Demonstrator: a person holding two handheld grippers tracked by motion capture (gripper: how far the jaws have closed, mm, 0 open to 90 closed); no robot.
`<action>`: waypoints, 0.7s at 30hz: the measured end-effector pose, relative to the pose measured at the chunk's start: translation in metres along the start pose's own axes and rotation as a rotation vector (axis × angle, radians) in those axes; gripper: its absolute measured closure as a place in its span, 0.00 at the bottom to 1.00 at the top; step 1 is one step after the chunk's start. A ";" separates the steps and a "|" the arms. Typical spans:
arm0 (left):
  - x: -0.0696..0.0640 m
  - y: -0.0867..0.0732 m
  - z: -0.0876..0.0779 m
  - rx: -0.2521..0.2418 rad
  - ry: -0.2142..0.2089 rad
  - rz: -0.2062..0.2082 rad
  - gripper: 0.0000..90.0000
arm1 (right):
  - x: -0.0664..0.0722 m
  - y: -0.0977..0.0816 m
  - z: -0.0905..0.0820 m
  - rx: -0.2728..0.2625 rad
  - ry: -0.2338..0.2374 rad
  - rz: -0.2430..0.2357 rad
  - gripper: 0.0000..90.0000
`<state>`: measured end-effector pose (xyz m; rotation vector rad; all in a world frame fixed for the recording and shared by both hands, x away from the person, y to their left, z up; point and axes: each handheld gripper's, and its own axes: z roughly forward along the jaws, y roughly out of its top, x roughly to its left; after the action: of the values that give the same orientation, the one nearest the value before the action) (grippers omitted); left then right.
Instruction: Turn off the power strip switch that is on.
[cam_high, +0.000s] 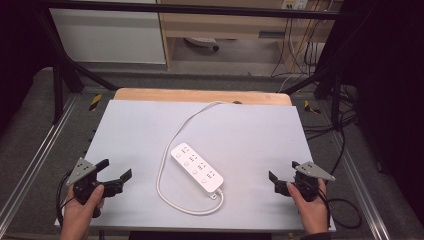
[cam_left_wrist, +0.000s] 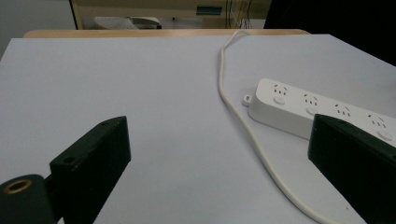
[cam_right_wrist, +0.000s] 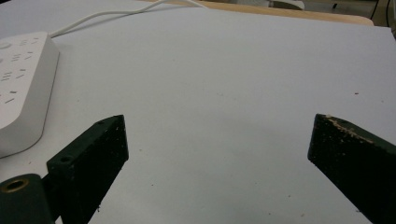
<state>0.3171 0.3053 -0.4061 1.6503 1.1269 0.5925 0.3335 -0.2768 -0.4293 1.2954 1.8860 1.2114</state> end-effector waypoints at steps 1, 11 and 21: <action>0.000 0.000 0.000 -0.003 0.000 0.001 0.06 | 0.000 0.000 0.000 0.001 0.002 0.004 0.06; 0.001 0.002 -0.003 -0.027 -0.003 -0.005 0.06 | 0.006 0.001 0.003 0.009 0.015 -0.014 0.04; 0.000 0.003 -0.004 -0.036 -0.017 -0.002 0.07 | 0.010 0.001 0.005 0.014 0.037 -0.029 0.03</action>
<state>0.3154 0.3068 -0.4020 1.6206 1.0995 0.5936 0.3337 -0.2655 -0.4300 1.2567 1.9356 1.2176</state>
